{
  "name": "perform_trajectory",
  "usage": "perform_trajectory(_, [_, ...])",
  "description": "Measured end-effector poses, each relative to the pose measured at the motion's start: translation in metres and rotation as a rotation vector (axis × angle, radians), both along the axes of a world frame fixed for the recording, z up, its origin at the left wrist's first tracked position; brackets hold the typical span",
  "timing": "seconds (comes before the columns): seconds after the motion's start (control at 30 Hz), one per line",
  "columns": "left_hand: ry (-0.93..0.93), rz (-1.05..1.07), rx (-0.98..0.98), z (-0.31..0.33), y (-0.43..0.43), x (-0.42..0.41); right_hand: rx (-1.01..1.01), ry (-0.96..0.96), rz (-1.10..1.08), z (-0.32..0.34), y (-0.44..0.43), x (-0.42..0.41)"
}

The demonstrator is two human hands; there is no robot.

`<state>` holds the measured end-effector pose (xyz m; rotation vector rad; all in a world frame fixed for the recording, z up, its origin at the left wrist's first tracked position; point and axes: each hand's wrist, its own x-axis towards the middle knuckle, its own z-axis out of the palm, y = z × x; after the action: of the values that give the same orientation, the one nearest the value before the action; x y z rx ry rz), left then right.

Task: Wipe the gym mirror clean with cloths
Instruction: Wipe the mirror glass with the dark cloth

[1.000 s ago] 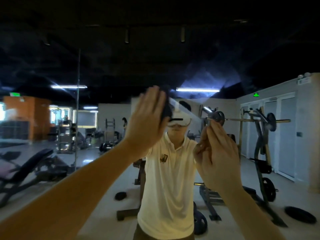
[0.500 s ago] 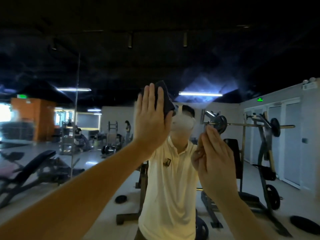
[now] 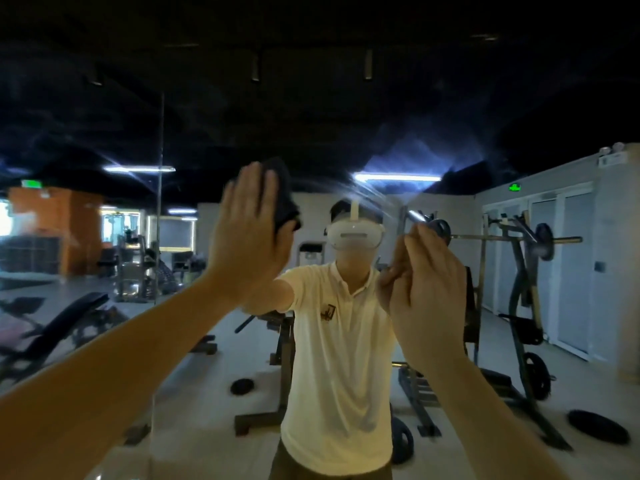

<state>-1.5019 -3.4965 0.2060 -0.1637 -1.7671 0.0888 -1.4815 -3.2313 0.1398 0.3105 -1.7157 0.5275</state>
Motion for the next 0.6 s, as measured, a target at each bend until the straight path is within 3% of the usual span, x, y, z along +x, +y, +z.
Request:
perform_trajectory(0.1, [-0.02, 0.044, 0.174, -0.02, -0.032, 0.003, 0.011, -0.033, -0.1, -0.002, -0.014, -0.01])
perform_trajectory(0.23, [0.015, -0.065, 0.298, -0.028, 0.006, -0.005, 0.109, -0.066, -0.168, -0.008, -0.014, -0.012])
perform_trajectory(0.33, [0.01, -0.164, 0.191, -0.012, 0.074, -0.011, 0.156, -0.049, -0.064, -0.004, 0.008, -0.008])
perform_trajectory(0.47, [-0.033, -0.241, -0.131, -0.005, 0.165, -0.012, -0.038, -0.047, 0.239, 0.0, 0.025, -0.002])
perform_trajectory(0.53, [-0.067, -0.159, -0.337, -0.013, 0.178, -0.015, -0.138, -0.012, 0.244, 0.0, 0.026, -0.001])
perform_trajectory(0.6, [-0.062, -0.148, -0.419, -0.013, 0.161, -0.016, -0.151, -0.011, 0.224, -0.002, 0.02, 0.0])
